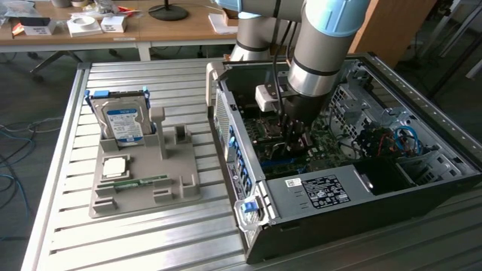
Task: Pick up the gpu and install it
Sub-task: 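Insert the gpu into the slot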
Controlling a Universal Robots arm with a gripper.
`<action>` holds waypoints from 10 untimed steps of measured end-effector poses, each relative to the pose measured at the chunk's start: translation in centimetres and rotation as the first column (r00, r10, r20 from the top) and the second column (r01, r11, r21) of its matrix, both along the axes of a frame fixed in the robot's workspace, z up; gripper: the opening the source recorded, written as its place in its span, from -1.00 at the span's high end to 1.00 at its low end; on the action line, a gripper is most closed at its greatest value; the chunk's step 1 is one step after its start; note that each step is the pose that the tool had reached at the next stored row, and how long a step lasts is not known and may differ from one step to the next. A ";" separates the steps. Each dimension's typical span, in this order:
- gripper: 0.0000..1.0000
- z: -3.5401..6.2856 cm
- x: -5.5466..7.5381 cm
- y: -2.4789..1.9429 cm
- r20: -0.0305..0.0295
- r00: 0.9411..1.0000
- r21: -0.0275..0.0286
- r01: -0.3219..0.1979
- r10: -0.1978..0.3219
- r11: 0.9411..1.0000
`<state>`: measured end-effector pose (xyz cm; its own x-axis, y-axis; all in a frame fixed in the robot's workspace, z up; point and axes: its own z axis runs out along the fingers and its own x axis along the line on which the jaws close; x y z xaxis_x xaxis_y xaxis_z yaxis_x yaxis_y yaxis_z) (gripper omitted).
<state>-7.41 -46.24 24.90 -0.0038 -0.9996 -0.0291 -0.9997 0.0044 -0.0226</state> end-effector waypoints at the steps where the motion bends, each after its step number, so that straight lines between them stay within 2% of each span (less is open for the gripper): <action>1: 0.47 -0.02 0.0 -0.02 0.000 1.000 0.000 0.001 -0.001 1.000; 10: 0.47 -0.12 0.0 -0.04 0.000 1.000 0.000 0.001 -0.001 1.000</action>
<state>-7.42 -46.28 24.78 -0.0047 -0.9996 -0.0292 -0.9997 0.0054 -0.0226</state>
